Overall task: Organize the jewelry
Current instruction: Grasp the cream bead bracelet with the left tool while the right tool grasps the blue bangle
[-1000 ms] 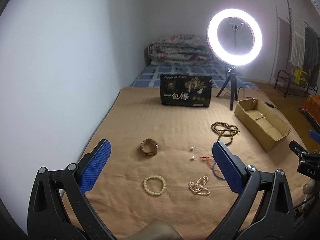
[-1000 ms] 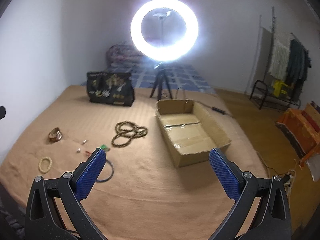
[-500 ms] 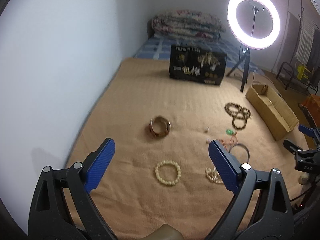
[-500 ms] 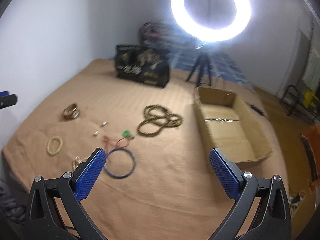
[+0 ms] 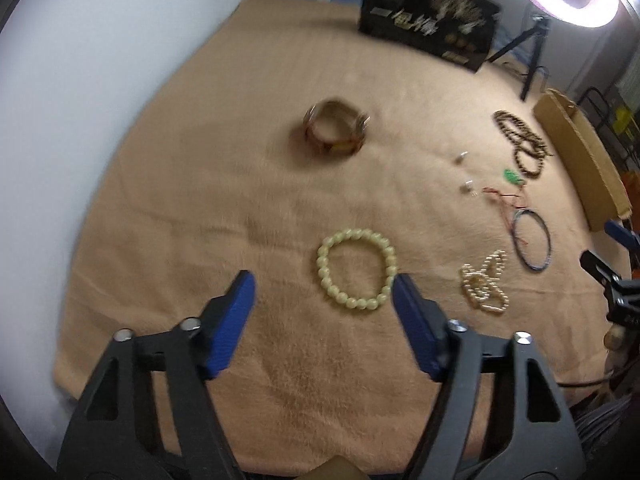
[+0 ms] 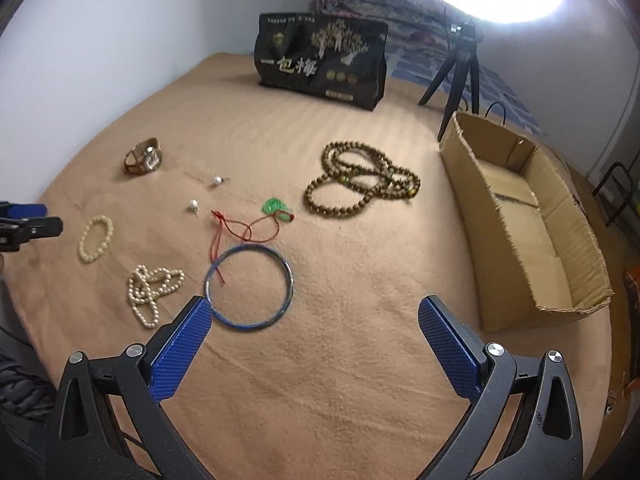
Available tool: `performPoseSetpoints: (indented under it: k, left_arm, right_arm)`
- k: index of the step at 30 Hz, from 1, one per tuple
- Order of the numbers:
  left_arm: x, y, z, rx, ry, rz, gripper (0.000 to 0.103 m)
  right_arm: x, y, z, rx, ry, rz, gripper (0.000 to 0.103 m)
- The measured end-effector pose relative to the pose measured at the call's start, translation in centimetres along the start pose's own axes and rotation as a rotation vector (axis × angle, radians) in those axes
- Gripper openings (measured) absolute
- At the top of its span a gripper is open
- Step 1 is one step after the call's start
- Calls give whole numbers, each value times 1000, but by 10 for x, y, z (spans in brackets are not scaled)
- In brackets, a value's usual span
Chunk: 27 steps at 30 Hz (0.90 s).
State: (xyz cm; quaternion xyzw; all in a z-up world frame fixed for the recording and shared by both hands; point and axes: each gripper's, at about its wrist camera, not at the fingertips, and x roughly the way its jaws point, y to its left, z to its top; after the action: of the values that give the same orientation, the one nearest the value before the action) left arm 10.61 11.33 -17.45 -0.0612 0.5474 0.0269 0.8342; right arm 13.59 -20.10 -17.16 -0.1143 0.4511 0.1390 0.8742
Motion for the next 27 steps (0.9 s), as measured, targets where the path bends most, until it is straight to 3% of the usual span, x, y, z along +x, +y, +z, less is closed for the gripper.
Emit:
performPoseSetpoints:
  k: [4, 10, 21, 23, 27]
  left_arm:
    - [20, 4, 0, -8, 36, 24, 58]
    - [37, 8, 1, -24, 80, 27, 45]
    - [51, 6, 8, -31, 83, 33, 42]
    - [51, 5, 8, -27, 77, 38, 37]
    - [51, 1, 11, -17, 72, 35, 17]
  right_arm:
    - [11, -1, -1, -13, 13, -13, 103]
    - [17, 5, -3, -24, 11, 62, 103]
    - [44, 31, 0, -125, 35, 83, 103]
    - [50, 29, 1, -115, 48, 78, 103]
    - [61, 26, 2, -96, 68, 73, 103]
